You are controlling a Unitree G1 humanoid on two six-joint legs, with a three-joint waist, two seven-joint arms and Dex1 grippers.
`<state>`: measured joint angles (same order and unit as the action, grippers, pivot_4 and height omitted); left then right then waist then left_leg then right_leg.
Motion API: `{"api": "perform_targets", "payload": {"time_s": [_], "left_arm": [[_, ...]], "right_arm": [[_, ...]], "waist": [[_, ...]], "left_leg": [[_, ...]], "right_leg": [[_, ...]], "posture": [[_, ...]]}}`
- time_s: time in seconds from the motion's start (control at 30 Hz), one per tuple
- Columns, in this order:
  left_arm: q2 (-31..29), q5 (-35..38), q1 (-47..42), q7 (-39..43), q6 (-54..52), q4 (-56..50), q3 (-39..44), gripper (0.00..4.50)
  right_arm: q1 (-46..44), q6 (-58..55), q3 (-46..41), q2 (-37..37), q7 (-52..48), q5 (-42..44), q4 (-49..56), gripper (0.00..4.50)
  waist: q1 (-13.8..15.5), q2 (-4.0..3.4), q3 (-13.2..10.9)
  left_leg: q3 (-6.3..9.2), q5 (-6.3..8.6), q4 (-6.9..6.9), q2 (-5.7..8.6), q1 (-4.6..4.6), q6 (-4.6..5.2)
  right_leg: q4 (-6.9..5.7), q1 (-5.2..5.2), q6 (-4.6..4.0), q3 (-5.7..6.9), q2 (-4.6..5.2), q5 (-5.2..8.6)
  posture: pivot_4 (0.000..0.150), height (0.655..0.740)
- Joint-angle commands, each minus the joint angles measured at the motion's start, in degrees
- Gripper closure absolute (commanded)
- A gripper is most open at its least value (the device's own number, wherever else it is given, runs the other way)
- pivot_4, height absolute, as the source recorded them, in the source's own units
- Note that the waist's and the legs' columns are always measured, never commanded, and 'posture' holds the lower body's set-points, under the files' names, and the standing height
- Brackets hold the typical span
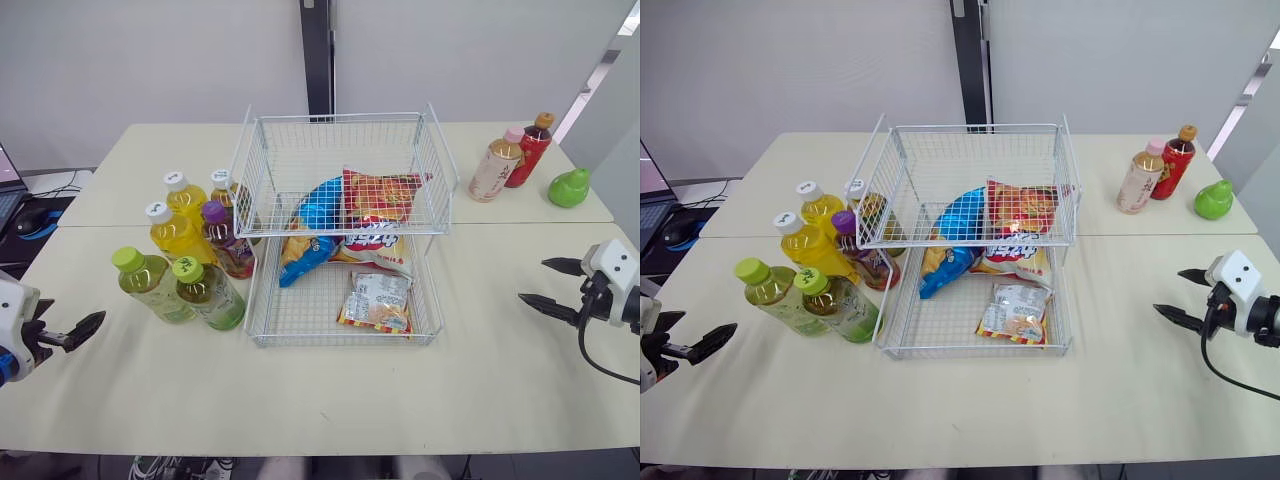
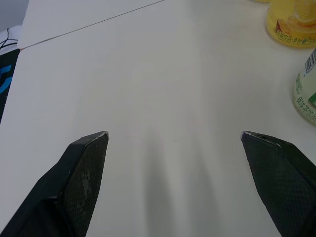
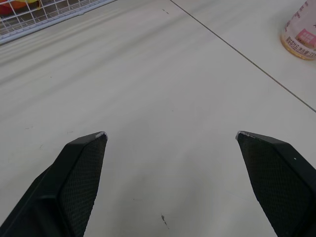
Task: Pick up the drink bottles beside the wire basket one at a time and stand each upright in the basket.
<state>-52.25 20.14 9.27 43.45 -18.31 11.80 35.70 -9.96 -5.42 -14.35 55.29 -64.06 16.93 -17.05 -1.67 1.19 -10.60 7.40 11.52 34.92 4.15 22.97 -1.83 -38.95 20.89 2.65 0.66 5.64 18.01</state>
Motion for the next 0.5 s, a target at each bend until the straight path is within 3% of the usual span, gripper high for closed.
{"api": "perform_targets", "payload": {"time_s": [0.03,0.27,0.5], "left_arm": [[0.2,2.3,-1.2,1.9,1.3,0.1,2.5,0.04],[-1.7,3.4,-2.1,4.7,3.0,6.5,5.5,0.04],[-1.2,5.9,-0.3,7.5,3.1,8.0,8.3,0.04]], "right_arm": [[-0.3,-0.1,-1.1,0.0,0.8,0.2,0.9,0.0],[-0.3,6.3,-3.1,-0.8,6.7,-2.3,-2.3,0.0],[0.4,1.8,-5.4,0.0,4.7,1.5,-2.3,0.0]], "waist": [[0.0,0.0,0.0],[-0.1,0.01,0.0],[0.0,0.01,0.0]], "left_leg": [[0.0,0.0,0.0,0.0,0.0,0.0],[-0.1,0.0,-0.03,-0.02,0.02,0.0],[-0.24,0.01,-0.05,-0.06,0.03,0.02]], "right_leg": [[0.0,0.0,0.0,0.0,0.0,0.0],[0.0,0.1,0.01,0.0,-0.02,-0.01],[-0.02,0.19,0.05,-0.04,-0.03,-0.05]], "posture": [[0.15,0.74],[0.15,0.74],[0.15,0.74]]}}
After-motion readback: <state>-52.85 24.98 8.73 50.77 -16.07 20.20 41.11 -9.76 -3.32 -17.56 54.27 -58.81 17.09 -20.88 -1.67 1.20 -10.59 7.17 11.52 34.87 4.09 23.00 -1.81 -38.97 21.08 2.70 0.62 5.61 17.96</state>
